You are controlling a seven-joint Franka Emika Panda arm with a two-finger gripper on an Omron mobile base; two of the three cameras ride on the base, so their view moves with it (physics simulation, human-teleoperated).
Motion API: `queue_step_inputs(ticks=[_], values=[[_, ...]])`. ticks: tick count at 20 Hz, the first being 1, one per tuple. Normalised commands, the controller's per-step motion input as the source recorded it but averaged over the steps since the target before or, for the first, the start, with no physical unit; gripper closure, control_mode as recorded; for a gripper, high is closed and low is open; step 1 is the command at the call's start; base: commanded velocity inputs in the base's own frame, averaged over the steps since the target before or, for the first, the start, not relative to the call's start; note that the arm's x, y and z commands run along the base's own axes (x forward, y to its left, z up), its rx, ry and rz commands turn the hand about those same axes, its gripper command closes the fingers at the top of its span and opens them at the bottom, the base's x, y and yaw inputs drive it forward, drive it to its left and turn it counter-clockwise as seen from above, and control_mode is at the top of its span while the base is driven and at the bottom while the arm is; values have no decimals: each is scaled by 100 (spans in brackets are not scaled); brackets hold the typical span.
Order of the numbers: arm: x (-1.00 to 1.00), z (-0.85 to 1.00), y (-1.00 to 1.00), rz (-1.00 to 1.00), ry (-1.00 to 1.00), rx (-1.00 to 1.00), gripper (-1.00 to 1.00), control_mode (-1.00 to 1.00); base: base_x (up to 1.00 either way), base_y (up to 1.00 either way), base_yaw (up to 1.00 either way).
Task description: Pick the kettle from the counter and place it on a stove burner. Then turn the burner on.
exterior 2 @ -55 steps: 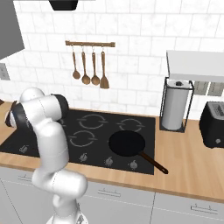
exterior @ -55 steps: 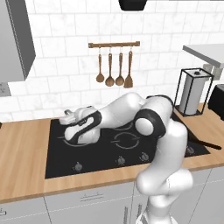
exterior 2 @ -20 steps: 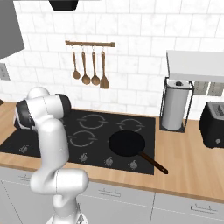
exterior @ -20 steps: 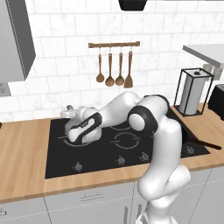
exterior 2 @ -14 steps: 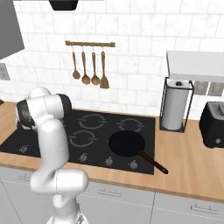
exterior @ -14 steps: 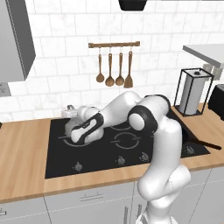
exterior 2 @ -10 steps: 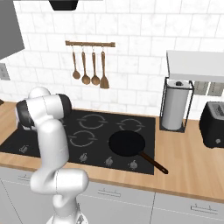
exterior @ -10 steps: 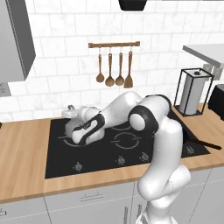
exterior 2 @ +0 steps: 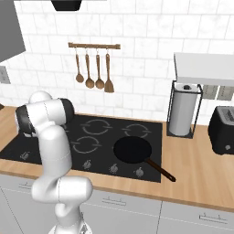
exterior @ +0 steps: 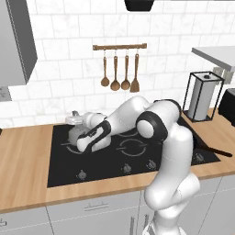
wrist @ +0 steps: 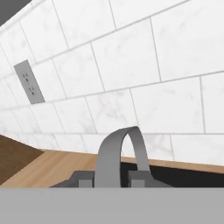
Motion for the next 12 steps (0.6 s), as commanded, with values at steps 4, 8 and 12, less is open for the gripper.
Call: queue_step_inputs(ticks=[4,8,12], values=[[0,0,0,0,0,0,-100,-100,0,0,0],[0,0,0,0,0,0,-100,-100,0,0,0],[0,1,0,0,0,0,-100,-100,0,0,0]])
